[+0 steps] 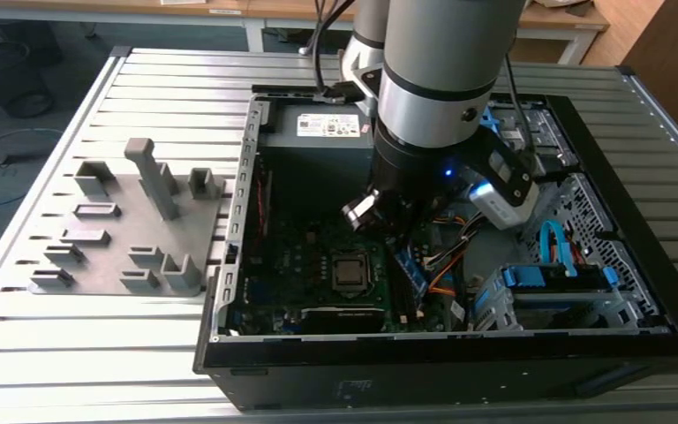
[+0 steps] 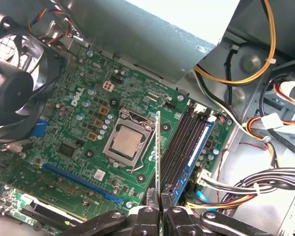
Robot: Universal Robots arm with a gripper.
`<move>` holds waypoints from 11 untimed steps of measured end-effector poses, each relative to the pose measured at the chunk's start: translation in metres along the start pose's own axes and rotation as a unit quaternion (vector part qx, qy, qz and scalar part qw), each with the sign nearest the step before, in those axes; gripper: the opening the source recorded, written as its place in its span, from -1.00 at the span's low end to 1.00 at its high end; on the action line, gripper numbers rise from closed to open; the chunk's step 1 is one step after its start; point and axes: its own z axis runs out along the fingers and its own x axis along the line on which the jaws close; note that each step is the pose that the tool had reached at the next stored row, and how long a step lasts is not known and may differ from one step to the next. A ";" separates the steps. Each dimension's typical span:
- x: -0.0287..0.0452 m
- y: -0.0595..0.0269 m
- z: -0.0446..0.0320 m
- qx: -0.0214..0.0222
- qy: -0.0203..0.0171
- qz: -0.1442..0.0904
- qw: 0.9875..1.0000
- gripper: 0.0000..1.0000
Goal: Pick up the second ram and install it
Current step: 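Insert the second ram into the second slot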
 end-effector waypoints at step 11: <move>0.0000 0.0000 0.0001 0.002 0.001 0.022 1.000 -0.73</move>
